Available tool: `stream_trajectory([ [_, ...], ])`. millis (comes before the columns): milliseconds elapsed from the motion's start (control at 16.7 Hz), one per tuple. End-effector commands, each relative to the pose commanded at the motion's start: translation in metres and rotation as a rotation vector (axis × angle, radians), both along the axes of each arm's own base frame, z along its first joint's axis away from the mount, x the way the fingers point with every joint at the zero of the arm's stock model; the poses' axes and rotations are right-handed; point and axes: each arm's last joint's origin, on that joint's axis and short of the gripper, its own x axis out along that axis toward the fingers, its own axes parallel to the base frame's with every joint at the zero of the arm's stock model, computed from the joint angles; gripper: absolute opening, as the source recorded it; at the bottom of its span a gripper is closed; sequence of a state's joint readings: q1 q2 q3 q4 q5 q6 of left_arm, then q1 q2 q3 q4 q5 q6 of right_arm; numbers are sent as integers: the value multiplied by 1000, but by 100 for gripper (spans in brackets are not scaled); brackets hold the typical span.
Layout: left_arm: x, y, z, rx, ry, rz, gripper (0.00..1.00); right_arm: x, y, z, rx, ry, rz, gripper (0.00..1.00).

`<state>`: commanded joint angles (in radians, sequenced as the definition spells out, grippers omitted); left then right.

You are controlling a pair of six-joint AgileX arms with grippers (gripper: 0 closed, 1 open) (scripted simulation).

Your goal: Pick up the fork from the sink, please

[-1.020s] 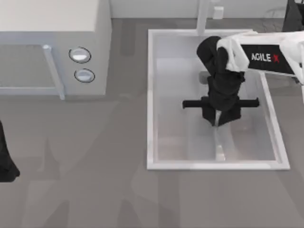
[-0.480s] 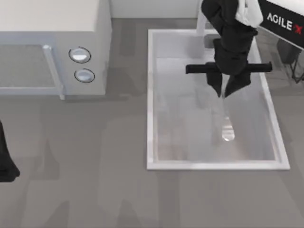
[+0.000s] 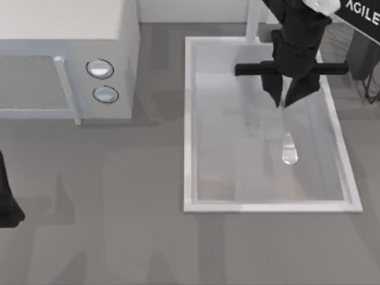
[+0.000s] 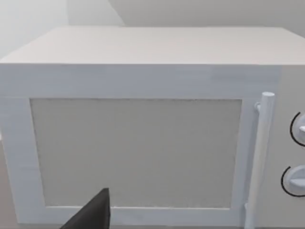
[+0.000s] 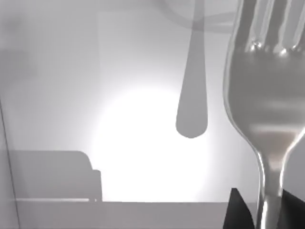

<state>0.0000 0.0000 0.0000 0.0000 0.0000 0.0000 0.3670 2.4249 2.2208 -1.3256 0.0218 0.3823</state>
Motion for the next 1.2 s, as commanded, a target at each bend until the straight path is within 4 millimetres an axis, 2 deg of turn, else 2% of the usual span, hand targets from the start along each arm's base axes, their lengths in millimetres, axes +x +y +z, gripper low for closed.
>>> stream_trajectory([
  [180, 0, 0, 0, 0, 0, 0, 100, -5, -19, 12, -1, 1, 0, 0],
  [360, 0, 0, 0, 0, 0, 0, 100, -26, -60, 39, -3, 7, -1, 0],
  [480, 0, 0, 0, 0, 0, 0, 100, -53, -93, 59, -5, 16, -2, 0],
  [600, 0, 0, 0, 0, 0, 0, 100, -88, -124, 75, -6, 25, -3, 0],
  [780, 0, 0, 0, 0, 0, 0, 100, -142, -161, 86, -4, 35, -5, 0],
  [960, 0, 0, 0, 0, 0, 0, 100, -178, -182, 87, -1, 42, -7, 0],
  [1080, 0, 0, 0, 0, 0, 0, 100, -188, -187, 86, 0, 44, -7, 0],
  [1200, 0, 0, 0, 0, 0, 0, 100, -189, -188, 86, 0, 44, -7, 0],
])
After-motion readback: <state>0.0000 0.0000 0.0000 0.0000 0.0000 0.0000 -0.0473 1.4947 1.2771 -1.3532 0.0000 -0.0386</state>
